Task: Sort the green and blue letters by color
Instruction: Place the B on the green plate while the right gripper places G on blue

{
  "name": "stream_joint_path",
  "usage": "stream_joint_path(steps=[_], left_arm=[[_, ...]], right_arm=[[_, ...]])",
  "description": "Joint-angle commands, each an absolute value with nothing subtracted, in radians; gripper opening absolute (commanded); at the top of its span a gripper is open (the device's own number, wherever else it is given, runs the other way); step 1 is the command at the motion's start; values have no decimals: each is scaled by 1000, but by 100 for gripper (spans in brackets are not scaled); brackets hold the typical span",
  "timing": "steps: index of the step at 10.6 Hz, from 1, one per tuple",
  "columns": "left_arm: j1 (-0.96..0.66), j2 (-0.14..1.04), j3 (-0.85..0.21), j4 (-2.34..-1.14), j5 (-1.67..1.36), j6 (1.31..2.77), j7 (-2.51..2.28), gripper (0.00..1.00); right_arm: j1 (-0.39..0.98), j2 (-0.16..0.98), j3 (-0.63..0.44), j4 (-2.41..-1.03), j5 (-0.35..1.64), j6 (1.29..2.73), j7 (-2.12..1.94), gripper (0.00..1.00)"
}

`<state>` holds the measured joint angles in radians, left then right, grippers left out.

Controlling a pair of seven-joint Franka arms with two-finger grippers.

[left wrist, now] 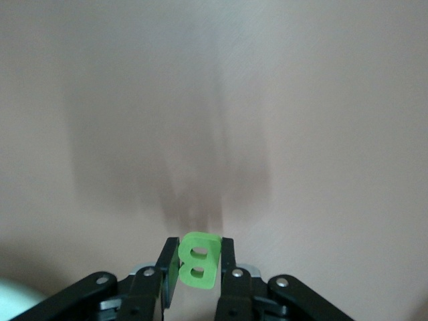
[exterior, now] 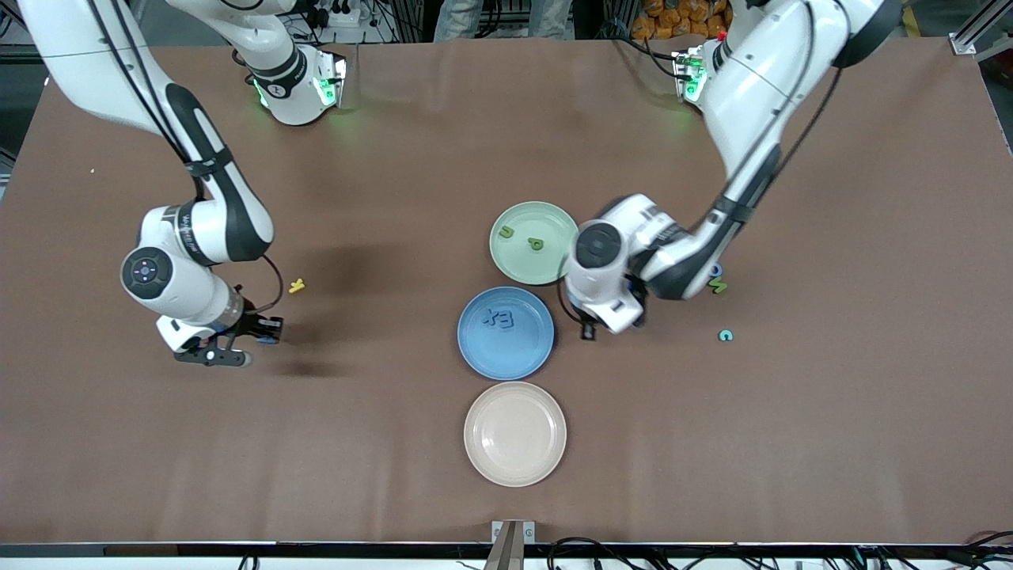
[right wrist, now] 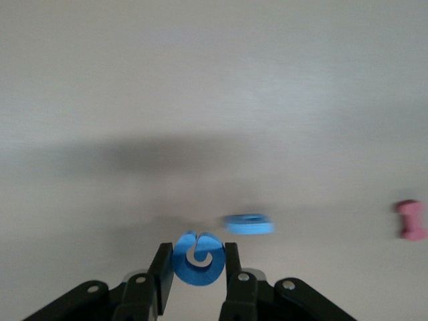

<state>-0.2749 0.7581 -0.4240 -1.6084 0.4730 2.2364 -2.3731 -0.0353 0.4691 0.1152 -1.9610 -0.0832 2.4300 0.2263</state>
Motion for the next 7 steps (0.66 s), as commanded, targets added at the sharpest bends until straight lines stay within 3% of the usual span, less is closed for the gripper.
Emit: stream_joint_path(steps=[1, 5, 6, 7], left_arm=[[-373, 727, -470, -1626, 473, 2087, -2486, 0], [-376, 729, -589, -1626, 453, 1939, -2559, 0], [-377, 730, -591, -1628, 448, 1925, -2557, 23], [-382, 736, -591, -1626, 448, 1905, -2563, 99]], right_arm=[[79, 471, 115, -1893, 73, 2408, 308, 10], [273, 572, 115, -1746, 114, 2418, 552, 10], [323, 627, 114, -1682, 110, 2418, 621, 10], [365, 674, 114, -1628, 103, 2419, 680, 10]])
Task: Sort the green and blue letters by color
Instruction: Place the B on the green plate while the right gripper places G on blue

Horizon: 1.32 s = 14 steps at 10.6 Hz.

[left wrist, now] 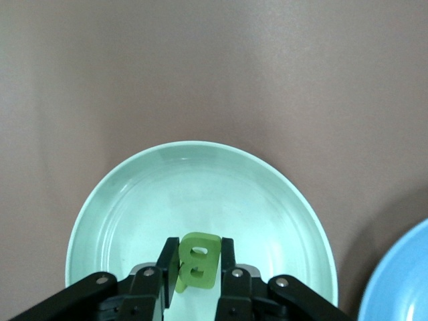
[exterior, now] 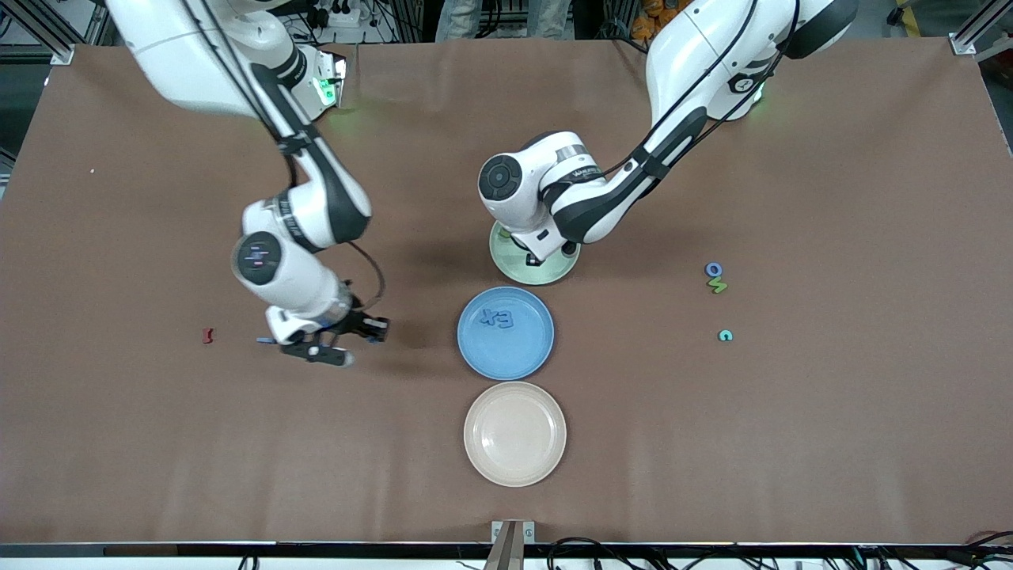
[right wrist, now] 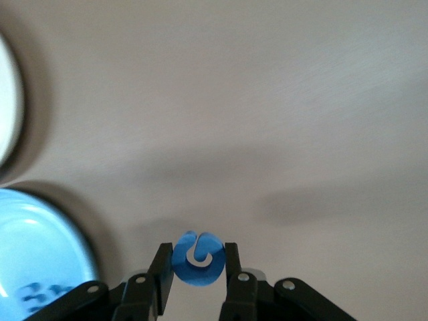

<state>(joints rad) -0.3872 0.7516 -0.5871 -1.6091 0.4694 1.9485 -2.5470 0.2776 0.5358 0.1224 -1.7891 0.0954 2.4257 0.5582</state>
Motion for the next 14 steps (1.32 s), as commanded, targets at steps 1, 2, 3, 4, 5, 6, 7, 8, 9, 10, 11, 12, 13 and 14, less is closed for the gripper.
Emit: stream_joint_path(steps=[1, 2, 3, 4, 5, 6, 7, 8, 9, 10, 11, 12, 13, 14], left_arm=[[-383, 735, -589, -1621, 446, 1866, -2571, 100], [-365, 729, -589, -1624, 449, 1844, -2565, 100], [-351, 727, -588, -1626, 456, 1836, -2557, 100], [-310, 727, -588, -1628, 469, 1836, -2540, 100], [-284, 726, -588, -1628, 483, 1836, -2499, 100], [-256, 715, -588, -1631, 483, 1838, -2444, 100], [-227, 695, -589, -1649, 485, 1848, -2403, 100], [-194, 674, -592, -1676, 485, 1877, -2357, 100], [-172, 640, -594, -1728, 485, 1922, -2323, 100], [-152, 594, -594, -1803, 485, 1983, -2291, 100], [-144, 534, -594, -1886, 485, 2047, -2264, 100], [-123, 490, -597, -1951, 485, 2096, -2235, 100], [-83, 462, -633, -2003, 485, 2132, -2203, 100], [-18, 440, -681, -2049, 485, 2161, -2162, 100]], right_arm=[[398, 707, 114, -1597, 97, 2424, 730, 10], [432, 727, 112, -1567, 97, 2424, 768, 10], [457, 744, 112, -1540, 98, 2424, 802, 11], [474, 755, 113, -1522, 97, 2424, 828, 11], [485, 758, 115, -1519, 98, 2424, 837, 11], [495, 758, 117, -1511, 100, 2424, 854, 11], [508, 761, 117, -1505, 101, 2424, 867, 11], [523, 770, 118, -1491, 101, 2424, 886, 11], [535, 776, 118, -1480, 103, 2424, 909, 15], [538, 781, 130, -1474, 104, 2425, 943, 46], [538, 787, 147, -1464, 100, 2428, 1027, 99], [540, 791, 149, -1462, 98, 2427, 1075, 100], [540, 792, 149, -1463, 98, 2424, 1075, 100], [531, 787, 149, -1463, 89, 2418, 1063, 100]])
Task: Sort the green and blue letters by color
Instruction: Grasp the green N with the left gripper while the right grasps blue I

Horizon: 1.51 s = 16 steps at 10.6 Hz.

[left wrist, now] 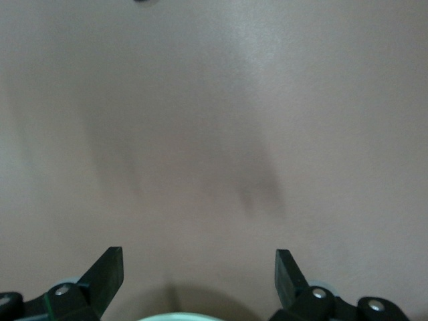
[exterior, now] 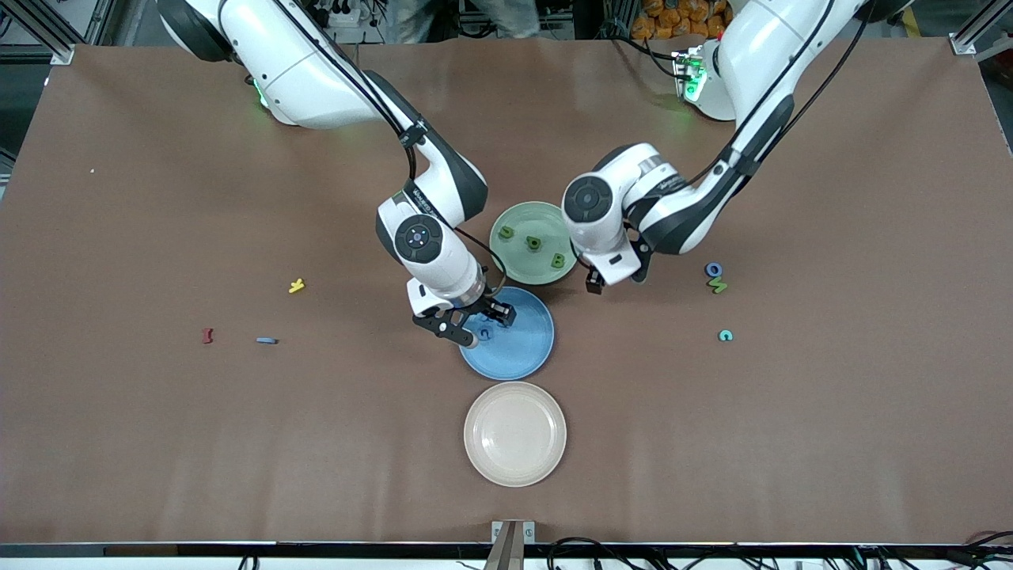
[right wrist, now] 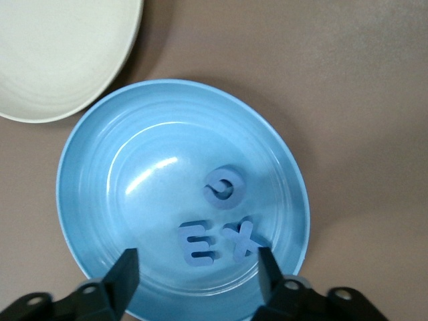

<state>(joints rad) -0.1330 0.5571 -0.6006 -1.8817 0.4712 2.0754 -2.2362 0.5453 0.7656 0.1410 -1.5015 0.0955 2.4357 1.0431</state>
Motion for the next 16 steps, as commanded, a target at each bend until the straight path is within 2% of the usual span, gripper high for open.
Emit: stream_joint_path(steps=[1, 3, 7, 8, 10, 13, 16], left_arm=[[70, 408, -731, -2109, 485, 2202, -2095, 100], [232, 373, -802, -2186, 486, 2267, -1914, 100], [461, 380, -804, -2181, 486, 2279, -1443, 100], [515, 382, -804, -2184, 486, 2304, -1358, 100], [540, 417, -801, -2191, 532, 2362, -1336, 100], [632, 448, -801, -2310, 700, 2584, -1333, 100], [653, 505, -793, -2310, 756, 2589, -1319, 100]], right_arm=[[513, 775, 149, -1471, 33, 2410, 1030, 100], [445, 766, 149, -1471, -29, 2321, 907, 100], [278, 747, 129, -1477, -32, 2266, 779, 100], [266, 733, 80, -1479, -32, 2266, 784, 100], [241, 709, 0, -1479, -28, 2264, 790, 100], [192, 672, -87, -1500, -17, 2197, 885, 100], [172, 651, -149, -1572, -8, 2157, 1085, 100]])
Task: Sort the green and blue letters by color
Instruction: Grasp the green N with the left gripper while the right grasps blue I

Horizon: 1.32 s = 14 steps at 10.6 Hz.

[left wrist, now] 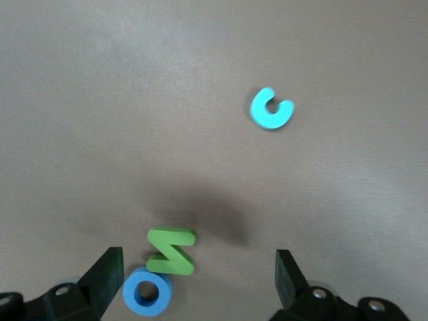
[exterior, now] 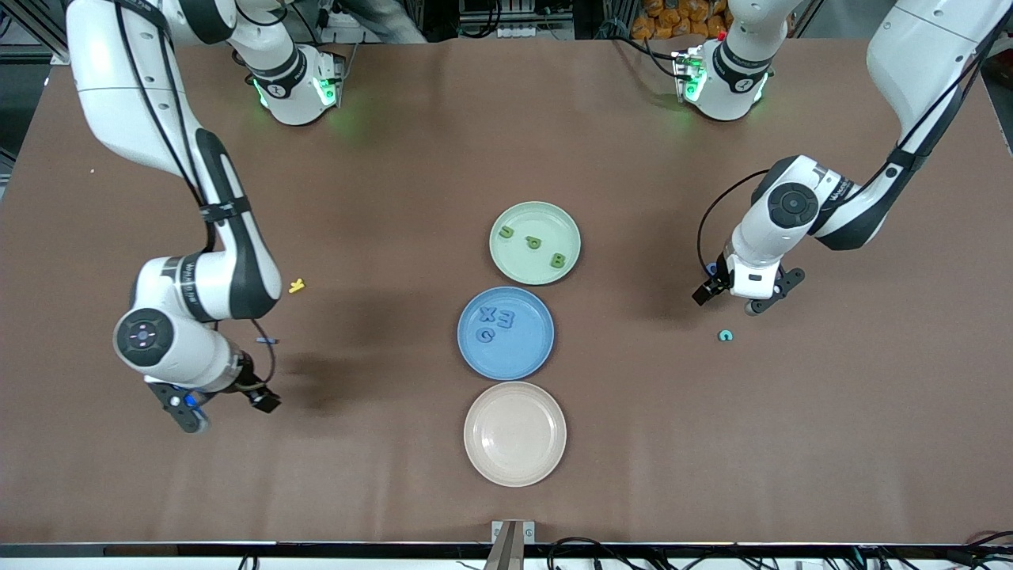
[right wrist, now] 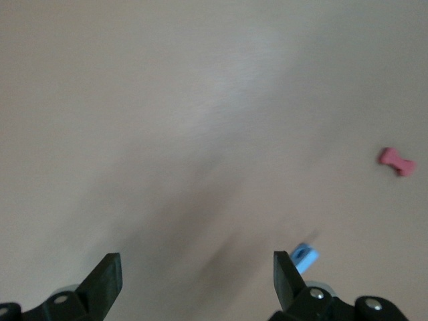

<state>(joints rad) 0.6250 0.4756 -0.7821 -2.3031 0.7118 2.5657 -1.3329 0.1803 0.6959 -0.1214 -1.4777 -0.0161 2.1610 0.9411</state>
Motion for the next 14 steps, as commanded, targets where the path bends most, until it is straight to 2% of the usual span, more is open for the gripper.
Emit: stream_joint_path(steps=[1, 5, 7, 8, 10, 12, 13, 14], left_arm=[[658, 509, -792, -2310, 756, 2591, -1319, 100], [658, 526, -782, -2309, 767, 2592, -1316, 100], [658, 528, -769, -2304, 770, 2592, -1302, 100], [660, 528, -762, -2304, 772, 2592, -1296, 100], [658, 541, -756, -2295, 772, 2592, -1296, 100], [657, 543, -756, -2295, 772, 2592, -1296, 100], [660, 543, -756, -2295, 772, 2592, -1296, 1], [658, 543, -756, -2292, 770, 2592, -1316, 0]], right_arm=[[167, 647, -156, -1592, -6, 2157, 1153, 100], [153, 638, -156, -1647, 46, 2177, 1281, 100], [149, 583, -156, -1788, 49, 2334, 1279, 100], [149, 569, -156, -1827, 49, 2365, 1273, 100], [149, 563, -155, -1868, 51, 2413, 1275, 92], [149, 563, -153, -1936, 55, 2535, 1275, 96], [150, 566, -150, -1948, 55, 2558, 1278, 98], [150, 568, -149, -1950, 55, 2560, 1281, 100]])
